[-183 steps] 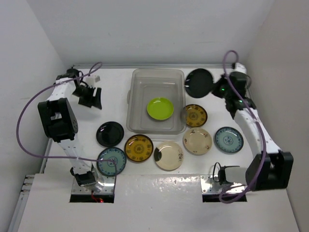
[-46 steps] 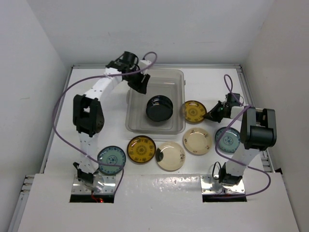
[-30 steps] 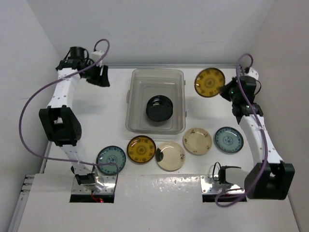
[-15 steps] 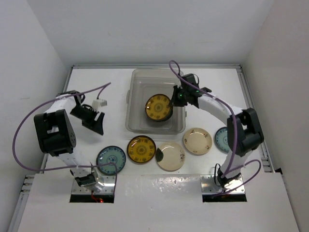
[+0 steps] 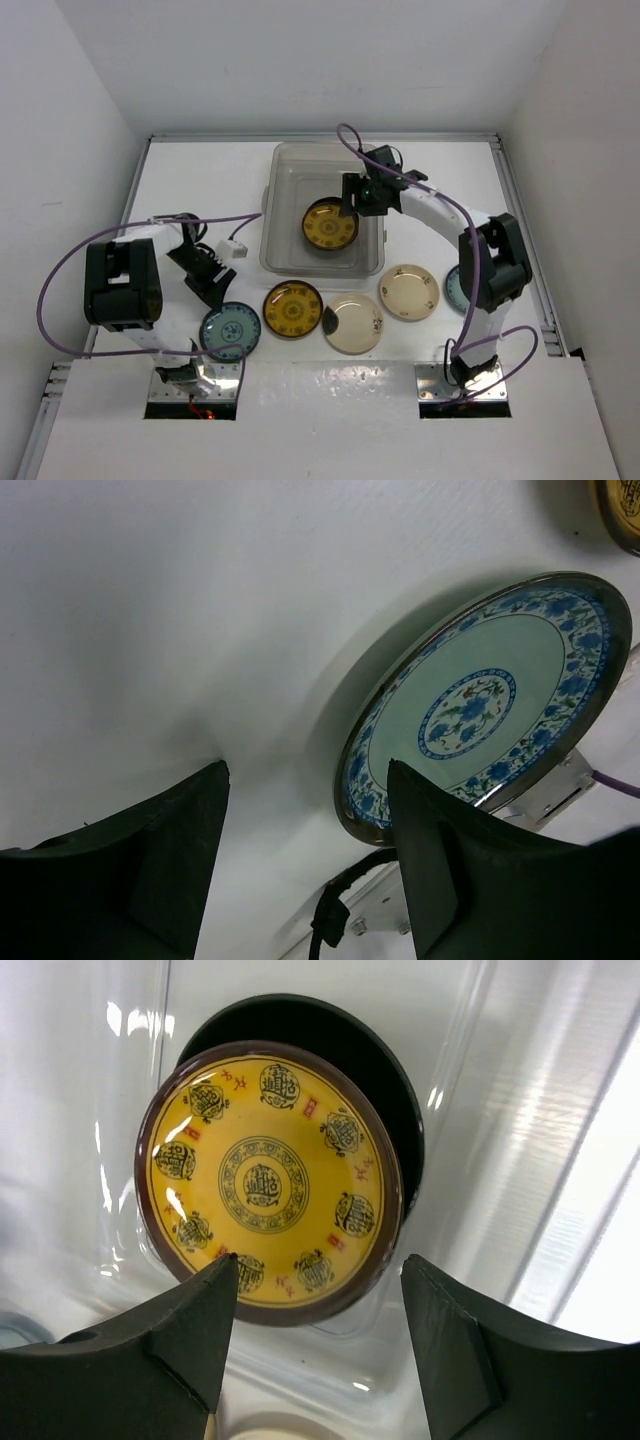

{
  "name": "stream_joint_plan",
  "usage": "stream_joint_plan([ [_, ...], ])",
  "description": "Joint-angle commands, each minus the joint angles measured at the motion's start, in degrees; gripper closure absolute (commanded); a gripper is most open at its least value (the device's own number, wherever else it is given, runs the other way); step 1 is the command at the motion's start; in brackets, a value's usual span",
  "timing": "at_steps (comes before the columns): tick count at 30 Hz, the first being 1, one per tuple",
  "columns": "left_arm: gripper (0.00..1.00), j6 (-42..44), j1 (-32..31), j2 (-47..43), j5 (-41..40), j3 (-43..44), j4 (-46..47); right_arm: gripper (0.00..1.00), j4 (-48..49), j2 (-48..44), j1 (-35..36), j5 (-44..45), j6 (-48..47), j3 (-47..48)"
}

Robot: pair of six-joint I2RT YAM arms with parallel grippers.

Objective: Place the plates into the plastic bin on the countertop

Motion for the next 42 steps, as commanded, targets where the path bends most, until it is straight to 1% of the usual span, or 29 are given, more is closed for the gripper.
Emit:
stream_joint_plan([
  [1,0.3,0.01,-0.93,1.93,-2.85,-1.54,3.99,0.34,-0.44,-5.06,0.67,3.1,-3.03,2.34],
  [4,0.3,0.62,-2.51,1.93,-3.54,-2.77,3.99,0.33,-0.71,-7.17,0.67,3.9,-3.3,1.73],
  [8,0.38,1.76,-4.26,2.46,-3.55,-4.17,4.69,0.32,1.05,-11.29,0.67,5.12,-3.48,-1.34],
  [11,0.4,2.29,-4.79,3.52,-2.77,-4.71,4.69,0.32,1.41,-13.32,0.32,6.09,-3.48,-2.76],
  [15,0.42,2.29,-6.02,4.75,-0.31,-4.71,5.22,0.32,1.5,-17.01,-0.21,6.89,-3.04,-5.04],
  [17,0.42,2.29,-7.78,4.75,0.31,-4.71,5.22,0.32,1.41,-18.25,-0.47,7.41,-2.95,-6.8],
  [19,0.42,2.29,-9.62,4.75,0.32,-6.2,5.22,0.32,1.76,-20.62,-0.65,8.29,-2.86,-8.55],
  [22,0.43,2.29,-10.68,4.22,0.32,-6.2,5.22,0.32,2.11,-23.78,-1.44,9.87,-2.69,-11.72],
  [23,0.47,1.77,-11.38,4.74,0.32,-6.2,6.35,0.32,2.29,-25.36,-1.7,10.22,-2.25,-13.99],
  [26,0.59,-0.78,-13.06,6.32,-1.62,-6.73,7.85,0.32,3.25,-28.97,-1.88,11.46,-1.9,-16.55],
  [27,0.67,-1.48,-13.06,6.33,-1.62,-6.73,8.37,0.32,3.08,-29.58,-2.57,12.07,-1.38,-17.78],
  [29,0.77,-2.36,-13.58,7.21,-1.62,-5.59,8.38,0.32,2.64,-32.22,-2.93,12.69,-1.02,-19.28],
  [30,0.9,-2.97,-13.58,7.21,-1.62,-5.59,8.99,0.32,2.55,-32.75,-3.46,12.86,-0.58,-20.07],
  [31,0.96,-4.28,-12.97,7.21,-1.62,-4.63,8.99,0.32,1.94,-34.67,-3.72,13.04,-0.41,-20.77],
  [32,1.0,-4.91,-12.1,7.21,-1.62,-3.32,8.99,0.32,1.59,-35.21,-4.07,13.13,-0.06,-21.04],
  [34,1.0,-5.44,-10.78,7.21,-2.32,-1.47,8.3,0.32,0.71,-38.18,-4.43,13.91,0.56,-22.53],
  [35,1.0,-5.44,-8.86,7.21,-3.02,0.72,7.77,0.32,0.62,-38.9,-4.78,14.18,1.26,-23.23],
  [37,1.0,-4.92,-7.0,7.21,-3.89,3.45,7.07,0.32,0.53,-43.02,-5.83,14.36,2.67,-26.66],
  [38,1.0,-4.91,-6.21,7.82,-4.42,6.6,7.06,0.32,0.53,-45.13,-6.01,14.19,2.85,-27.62],
  [40,1.0,-5.52,-3.57,9.65,-4.43,9.95,5.4,0.32,0.18,-48.11,-8.02,12.7,3.72,-31.04],
  [42,1.0,-6.49,-0.94,10.72,-2.33,14.33,4.86,0.32,-1.22,-49.27,-9.43,11.12,4.34,-32.55],
])
